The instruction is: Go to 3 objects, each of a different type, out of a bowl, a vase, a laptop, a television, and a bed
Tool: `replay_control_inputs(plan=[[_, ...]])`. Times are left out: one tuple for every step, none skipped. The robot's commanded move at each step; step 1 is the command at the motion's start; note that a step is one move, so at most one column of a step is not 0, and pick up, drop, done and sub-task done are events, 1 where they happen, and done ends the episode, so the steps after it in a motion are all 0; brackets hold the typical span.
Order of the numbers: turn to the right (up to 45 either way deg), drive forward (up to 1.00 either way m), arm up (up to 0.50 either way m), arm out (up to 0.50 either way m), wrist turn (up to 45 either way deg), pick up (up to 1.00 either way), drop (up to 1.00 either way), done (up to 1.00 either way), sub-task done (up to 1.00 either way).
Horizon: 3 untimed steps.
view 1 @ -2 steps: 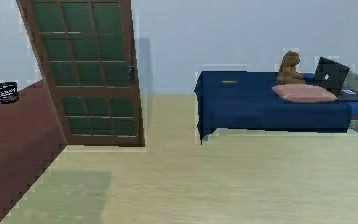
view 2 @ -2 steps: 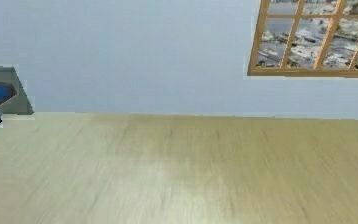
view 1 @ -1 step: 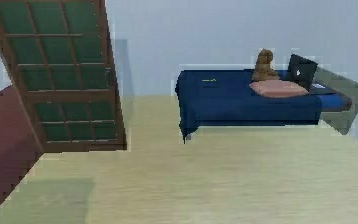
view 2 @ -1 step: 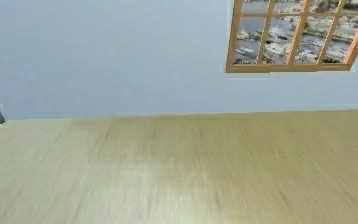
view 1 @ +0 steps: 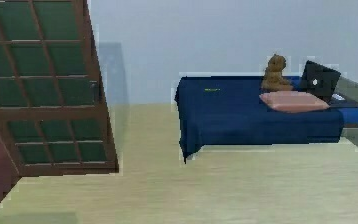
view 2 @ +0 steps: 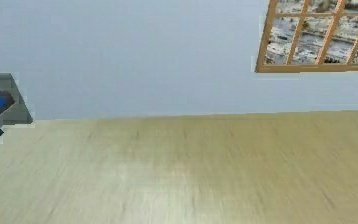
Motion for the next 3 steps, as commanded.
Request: replay_control_inputs(plan=[[-6.0,0.0,0.0,0.0,0.0,0.0,0.0,0.0,0.0],[0.0,0.85,0.0,0.0,0.0,0.0,0.0,0.0,0.0],[42.0,0.0,0.0,0.0,0.0,0.0,0.0,0.0,0.0]])
